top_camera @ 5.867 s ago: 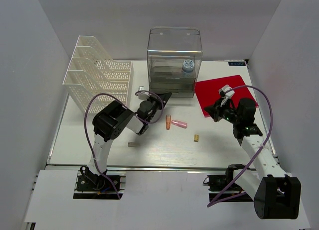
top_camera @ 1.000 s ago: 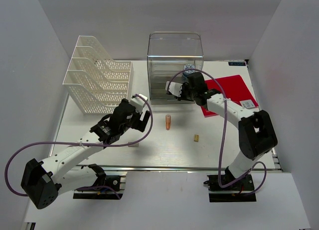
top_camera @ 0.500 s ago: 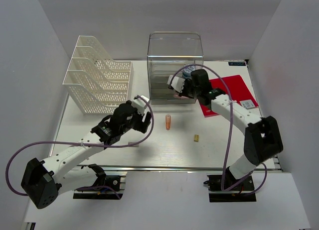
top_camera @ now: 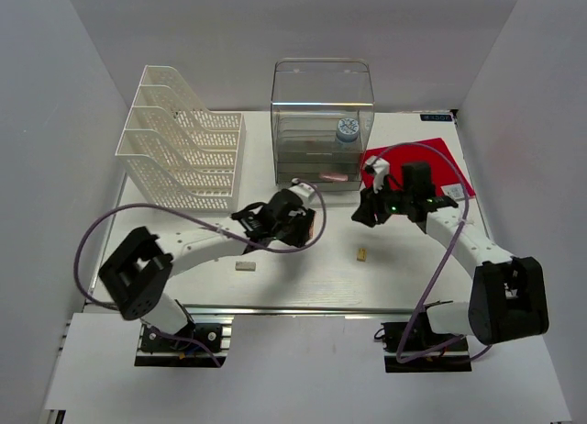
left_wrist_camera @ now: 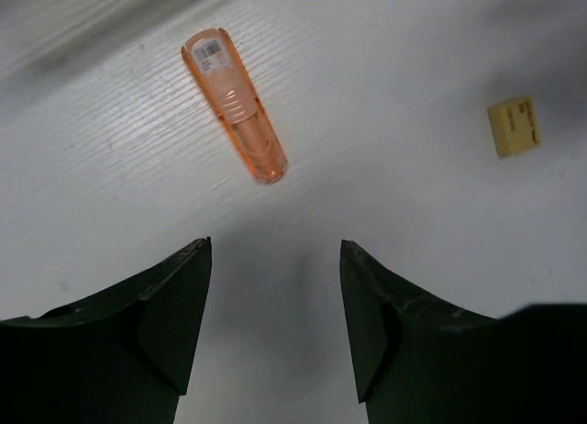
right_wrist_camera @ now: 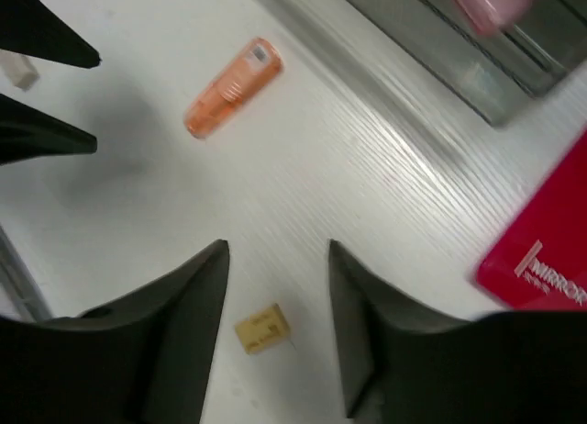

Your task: Organize the desk

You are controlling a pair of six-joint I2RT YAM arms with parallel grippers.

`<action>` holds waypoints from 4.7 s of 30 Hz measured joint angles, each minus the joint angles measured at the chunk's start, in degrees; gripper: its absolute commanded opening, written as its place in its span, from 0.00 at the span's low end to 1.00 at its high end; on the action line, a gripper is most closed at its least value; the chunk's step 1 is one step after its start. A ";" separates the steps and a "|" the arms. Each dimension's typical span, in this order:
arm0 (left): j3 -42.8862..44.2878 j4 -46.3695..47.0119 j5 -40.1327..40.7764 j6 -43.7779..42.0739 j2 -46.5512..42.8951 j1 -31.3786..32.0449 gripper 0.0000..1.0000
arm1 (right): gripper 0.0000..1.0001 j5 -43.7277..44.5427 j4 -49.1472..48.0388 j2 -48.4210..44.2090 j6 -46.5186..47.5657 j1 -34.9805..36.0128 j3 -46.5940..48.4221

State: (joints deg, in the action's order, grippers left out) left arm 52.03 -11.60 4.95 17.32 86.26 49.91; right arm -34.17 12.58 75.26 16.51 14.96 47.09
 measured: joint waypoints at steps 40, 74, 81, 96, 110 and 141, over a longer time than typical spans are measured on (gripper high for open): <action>14.93 -6.75 13.18 1.88 17.29 5.88 0.00 | 0.40 -7.74 -9.49 -15.56 -3.19 -16.13 -8.63; 27.04 7.15 6.93 -63.28 21.40 -5.27 0.46 | 0.46 -8.41 -9.35 -17.81 -1.03 -17.59 -8.63; 24.61 8.28 7.67 -62.71 16.96 -5.20 0.55 | 0.46 -8.44 -9.35 -17.81 -0.98 -17.64 -8.63; 16.87 -17.57 27.15 7.02 -2.49 -8.61 0.98 | 0.43 -8.81 -9.27 -17.79 -0.42 -17.90 -8.63; -0.48 -45.86 34.42 62.75 -27.67 -20.02 0.55 | 0.43 -9.55 -9.07 -17.90 -0.37 -17.90 -8.63; -12.24 -46.90 22.84 94.73 -17.40 -35.41 0.93 | 0.43 -9.33 -8.81 -18.93 0.76 -17.90 -8.63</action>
State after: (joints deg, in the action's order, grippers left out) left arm 39.79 -58.50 27.79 112.05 68.86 14.50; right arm -43.51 3.77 56.34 17.28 -2.94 38.46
